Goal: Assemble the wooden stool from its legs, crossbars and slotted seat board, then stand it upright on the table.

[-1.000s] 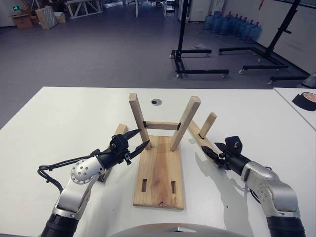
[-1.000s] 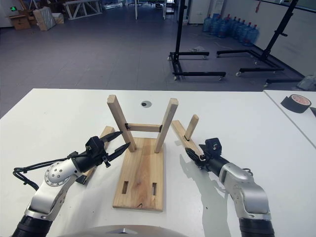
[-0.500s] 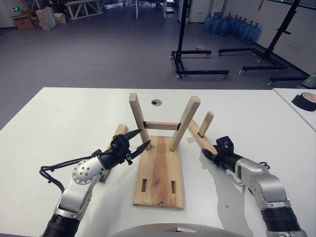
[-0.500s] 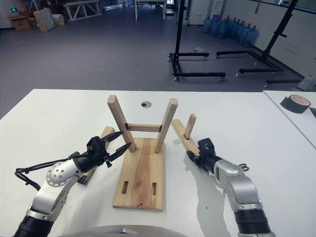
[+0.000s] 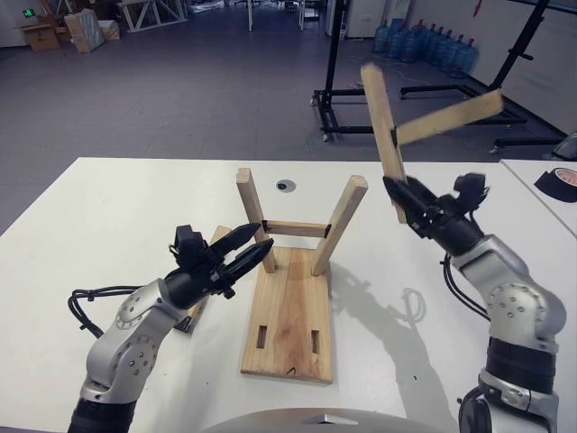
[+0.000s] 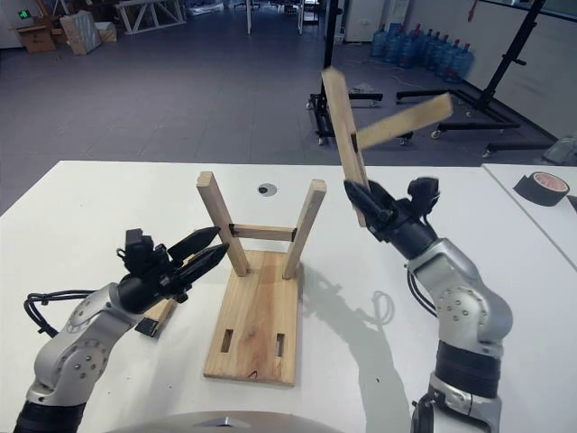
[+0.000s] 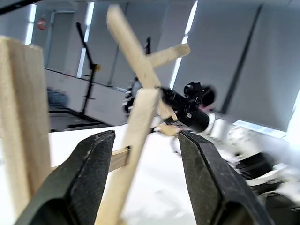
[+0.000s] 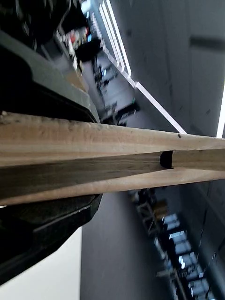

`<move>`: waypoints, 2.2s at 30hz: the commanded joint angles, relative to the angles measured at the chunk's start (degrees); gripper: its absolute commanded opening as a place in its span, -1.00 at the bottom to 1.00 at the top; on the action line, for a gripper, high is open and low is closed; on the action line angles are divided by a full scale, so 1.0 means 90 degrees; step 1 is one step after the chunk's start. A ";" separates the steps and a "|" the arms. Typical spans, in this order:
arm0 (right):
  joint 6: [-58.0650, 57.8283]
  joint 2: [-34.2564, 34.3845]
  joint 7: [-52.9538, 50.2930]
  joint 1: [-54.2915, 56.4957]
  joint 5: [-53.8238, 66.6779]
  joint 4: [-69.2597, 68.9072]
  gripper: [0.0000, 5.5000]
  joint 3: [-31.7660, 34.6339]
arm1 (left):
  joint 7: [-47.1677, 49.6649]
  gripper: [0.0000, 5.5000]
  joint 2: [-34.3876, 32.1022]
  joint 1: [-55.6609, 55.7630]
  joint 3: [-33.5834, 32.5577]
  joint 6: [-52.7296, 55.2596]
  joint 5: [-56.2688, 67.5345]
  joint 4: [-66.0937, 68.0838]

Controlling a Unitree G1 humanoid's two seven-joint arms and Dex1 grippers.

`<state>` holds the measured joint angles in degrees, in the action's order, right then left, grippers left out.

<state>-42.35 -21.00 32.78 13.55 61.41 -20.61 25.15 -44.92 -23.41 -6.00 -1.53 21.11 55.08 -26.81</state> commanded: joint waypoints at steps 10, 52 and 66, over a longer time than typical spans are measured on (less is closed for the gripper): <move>-0.0636 -0.1163 0.1181 -0.1229 0.1441 -0.1939 -0.26 -0.1749 | 0.0455 0.17 -0.0321 0.0241 -0.0551 0.1577 0.3323 -0.0910; -0.0258 -0.1204 0.1331 -0.1533 0.0060 -0.1057 0.05 -0.2587 | 0.0328 -0.26 -0.0145 0.0682 -0.1165 0.1006 0.2410 -0.0328; 0.0091 -0.1528 0.1130 -0.1798 -0.0096 -0.0244 0.31 -0.1053 | -0.2037 -0.26 -0.2416 0.0576 -0.1223 0.1339 0.0555 -0.0066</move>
<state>-42.21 -36.02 44.12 -1.26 61.99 -21.81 16.82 -60.98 -42.93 -1.71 -13.24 32.44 61.71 -28.29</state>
